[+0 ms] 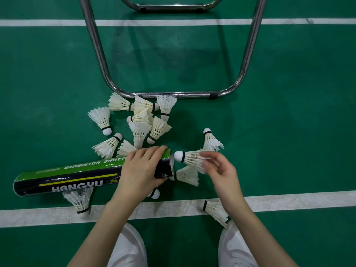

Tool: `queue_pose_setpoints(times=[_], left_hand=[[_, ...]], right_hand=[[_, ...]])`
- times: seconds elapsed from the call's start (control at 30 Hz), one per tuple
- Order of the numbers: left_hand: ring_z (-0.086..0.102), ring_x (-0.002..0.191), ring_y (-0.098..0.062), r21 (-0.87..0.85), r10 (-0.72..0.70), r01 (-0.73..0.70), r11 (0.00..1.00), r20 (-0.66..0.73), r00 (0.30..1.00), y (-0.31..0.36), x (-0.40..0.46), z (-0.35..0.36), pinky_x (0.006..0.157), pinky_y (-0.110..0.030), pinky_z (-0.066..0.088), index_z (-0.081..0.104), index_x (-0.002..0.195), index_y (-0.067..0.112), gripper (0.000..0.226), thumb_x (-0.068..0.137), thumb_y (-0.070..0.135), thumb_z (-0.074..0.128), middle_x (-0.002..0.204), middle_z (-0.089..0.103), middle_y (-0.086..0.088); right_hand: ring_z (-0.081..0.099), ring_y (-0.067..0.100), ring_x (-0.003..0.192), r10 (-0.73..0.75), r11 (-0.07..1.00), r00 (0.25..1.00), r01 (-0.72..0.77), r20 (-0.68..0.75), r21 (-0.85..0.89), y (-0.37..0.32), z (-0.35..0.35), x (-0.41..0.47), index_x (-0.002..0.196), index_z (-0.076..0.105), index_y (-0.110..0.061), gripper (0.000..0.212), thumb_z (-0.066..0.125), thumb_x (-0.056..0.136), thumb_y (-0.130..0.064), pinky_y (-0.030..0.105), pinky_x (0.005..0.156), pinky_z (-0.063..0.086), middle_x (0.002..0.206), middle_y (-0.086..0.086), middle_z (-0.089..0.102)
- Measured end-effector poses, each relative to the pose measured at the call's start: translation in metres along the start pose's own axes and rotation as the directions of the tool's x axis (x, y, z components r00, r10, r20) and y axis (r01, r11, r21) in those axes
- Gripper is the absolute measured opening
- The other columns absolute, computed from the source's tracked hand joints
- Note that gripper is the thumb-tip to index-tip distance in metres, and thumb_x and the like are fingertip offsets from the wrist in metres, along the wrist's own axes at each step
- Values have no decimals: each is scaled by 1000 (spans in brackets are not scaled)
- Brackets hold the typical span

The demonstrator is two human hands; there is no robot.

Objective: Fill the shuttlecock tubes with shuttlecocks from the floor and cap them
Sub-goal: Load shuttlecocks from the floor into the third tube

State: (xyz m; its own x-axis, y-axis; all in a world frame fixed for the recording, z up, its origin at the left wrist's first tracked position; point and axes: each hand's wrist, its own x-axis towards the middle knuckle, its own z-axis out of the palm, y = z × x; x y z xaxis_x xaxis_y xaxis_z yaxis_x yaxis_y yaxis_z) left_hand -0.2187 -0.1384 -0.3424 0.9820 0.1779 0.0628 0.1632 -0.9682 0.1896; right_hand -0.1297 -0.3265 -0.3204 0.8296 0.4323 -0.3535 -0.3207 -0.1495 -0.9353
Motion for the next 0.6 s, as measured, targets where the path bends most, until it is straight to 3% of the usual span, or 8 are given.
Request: queue_pose_setpoints(times=[0.13, 0.23, 0.43, 0.6], left_hand=[[62, 94, -25, 8, 17, -17, 1000, 12, 1000, 10, 0, 0, 79, -38, 48, 55, 120, 14, 81, 51, 42, 85, 110, 64, -2], [63, 92, -25, 6, 19, -20, 1000, 8, 1000, 14, 1, 1, 79, -37, 48, 56, 119, 14, 81, 49, 41, 85, 108, 65, -2], [63, 93, -25, -2, 16, -16, 1000, -6, 1000, 18, 2, 1, 78, -38, 48, 57, 118, 12, 76, 52, 40, 84, 108, 65, -3], [63, 91, -27, -2, 7, -7, 1000, -20, 1000, 18, 3, 0, 77, -39, 48, 57, 117, 12, 79, 46, 33, 85, 107, 65, -4]], right_hand=[[63, 3, 74, -9, 996, 998, 4, 55, 91, -2, 16, -1, 111, 55, -15, 29, 54, 88, 3, 13, 71, 47, 74, -5, 68], [65, 10, 78, 10, 995, 996, -19, 86, 102, 2, 27, -3, 115, 48, -20, 36, 56, 88, 2, 16, 75, 49, 78, 3, 70], [59, 0, 67, 46, 995, 986, -60, 161, 83, 7, 40, -6, 98, 57, -21, 19, 53, 90, -4, 10, 68, 45, 61, -7, 65], [64, 0, 79, 68, 994, 976, -84, 205, 74, 5, 44, -5, 94, 61, -22, 18, 59, 88, -6, 13, 74, 48, 76, -7, 71]])
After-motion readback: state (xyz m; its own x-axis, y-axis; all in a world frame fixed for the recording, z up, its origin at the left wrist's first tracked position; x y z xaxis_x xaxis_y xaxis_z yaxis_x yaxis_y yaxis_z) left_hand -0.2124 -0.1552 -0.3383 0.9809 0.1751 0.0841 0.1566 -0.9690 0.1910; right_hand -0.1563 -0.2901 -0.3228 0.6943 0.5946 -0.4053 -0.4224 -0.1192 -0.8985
